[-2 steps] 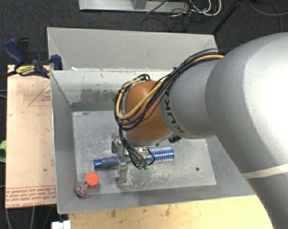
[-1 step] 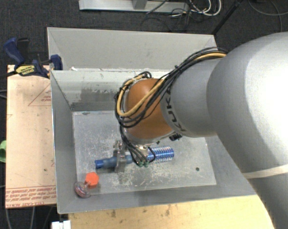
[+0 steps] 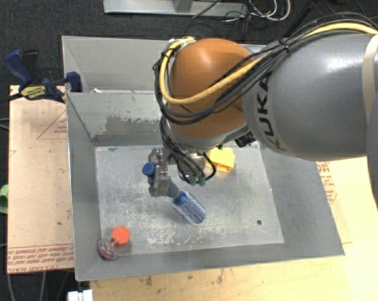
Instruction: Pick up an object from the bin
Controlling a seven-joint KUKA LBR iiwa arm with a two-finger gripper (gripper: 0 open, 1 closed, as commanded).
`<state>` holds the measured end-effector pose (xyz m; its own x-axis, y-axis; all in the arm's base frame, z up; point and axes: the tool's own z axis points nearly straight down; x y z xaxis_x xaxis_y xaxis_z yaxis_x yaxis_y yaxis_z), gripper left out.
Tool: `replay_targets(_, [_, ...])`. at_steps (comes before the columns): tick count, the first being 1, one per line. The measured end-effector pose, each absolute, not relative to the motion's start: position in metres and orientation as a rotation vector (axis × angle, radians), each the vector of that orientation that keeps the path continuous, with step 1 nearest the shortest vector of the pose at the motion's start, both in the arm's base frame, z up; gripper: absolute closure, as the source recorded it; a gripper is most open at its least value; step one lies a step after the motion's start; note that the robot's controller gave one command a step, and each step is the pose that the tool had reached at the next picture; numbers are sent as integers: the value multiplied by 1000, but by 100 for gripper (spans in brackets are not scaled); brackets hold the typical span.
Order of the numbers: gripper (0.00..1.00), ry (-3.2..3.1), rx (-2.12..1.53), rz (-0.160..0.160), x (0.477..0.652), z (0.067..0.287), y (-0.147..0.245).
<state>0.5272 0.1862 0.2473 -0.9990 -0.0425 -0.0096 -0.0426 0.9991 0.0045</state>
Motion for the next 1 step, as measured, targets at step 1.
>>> replay_targets(1, [100,3132,-72,3,557,295,173])
